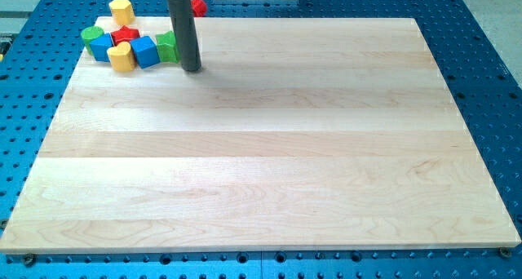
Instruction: Move the green star to the top right of the cube
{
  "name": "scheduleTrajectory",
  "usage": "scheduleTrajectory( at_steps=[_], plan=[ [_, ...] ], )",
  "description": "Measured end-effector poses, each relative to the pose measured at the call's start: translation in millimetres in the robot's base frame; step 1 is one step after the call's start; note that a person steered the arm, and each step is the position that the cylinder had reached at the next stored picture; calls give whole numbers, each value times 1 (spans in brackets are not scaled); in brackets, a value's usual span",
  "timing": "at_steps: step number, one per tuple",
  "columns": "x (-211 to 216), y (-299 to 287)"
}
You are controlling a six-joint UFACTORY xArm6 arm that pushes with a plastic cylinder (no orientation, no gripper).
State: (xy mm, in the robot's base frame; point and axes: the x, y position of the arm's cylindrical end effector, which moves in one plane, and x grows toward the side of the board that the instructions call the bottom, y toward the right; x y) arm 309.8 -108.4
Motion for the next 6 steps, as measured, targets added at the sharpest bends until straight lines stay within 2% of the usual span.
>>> scheduleTrajectory(
  at_steps=[1, 6],
  plan=[
    [-23, -20],
    [-52, -25]
  ],
)
